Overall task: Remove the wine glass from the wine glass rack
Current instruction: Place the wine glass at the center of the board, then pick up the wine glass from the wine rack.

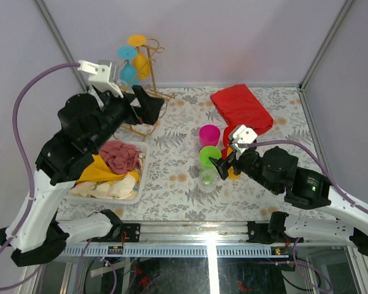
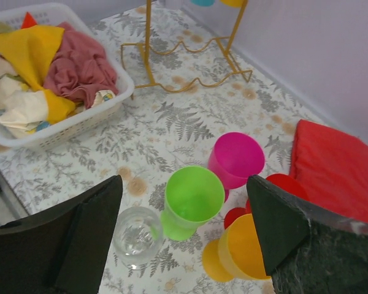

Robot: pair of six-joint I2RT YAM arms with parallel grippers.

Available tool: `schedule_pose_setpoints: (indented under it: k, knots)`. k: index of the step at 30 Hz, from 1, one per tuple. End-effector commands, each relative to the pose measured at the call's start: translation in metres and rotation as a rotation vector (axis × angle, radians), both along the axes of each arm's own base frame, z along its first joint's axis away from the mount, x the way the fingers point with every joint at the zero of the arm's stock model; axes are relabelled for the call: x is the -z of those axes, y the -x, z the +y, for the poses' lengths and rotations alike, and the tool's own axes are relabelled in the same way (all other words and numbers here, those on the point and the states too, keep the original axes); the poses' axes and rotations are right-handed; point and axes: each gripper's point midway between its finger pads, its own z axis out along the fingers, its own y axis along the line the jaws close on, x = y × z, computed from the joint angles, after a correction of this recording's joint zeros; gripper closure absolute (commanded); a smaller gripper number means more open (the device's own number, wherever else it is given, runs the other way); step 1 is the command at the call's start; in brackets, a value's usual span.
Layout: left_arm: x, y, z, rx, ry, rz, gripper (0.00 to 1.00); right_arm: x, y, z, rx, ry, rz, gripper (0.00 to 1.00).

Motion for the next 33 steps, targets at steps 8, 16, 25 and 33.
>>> schedule_pose_setpoints:
  k: [8,16,25,33]
  knots:
    - [0.000,-0.096,0.074,-0.105,0.038,0.043,0.00,-0.018,-0.038,0.000,0.171,0.086,-0.104,0.02]
    - [0.006,-0.150,0.159,-0.217,0.195,0.071,0.00,-0.016,-0.085,-0.023,0.269,-0.010,0.063,0.01]
    - [0.034,-0.192,0.213,-0.220,0.323,0.129,0.00,-0.016,-0.103,-0.023,0.294,-0.044,0.110,0.01]
    - [0.060,-0.218,0.218,-0.171,0.372,0.167,0.02,-0.023,-0.107,-0.018,0.285,-0.053,0.101,0.01]
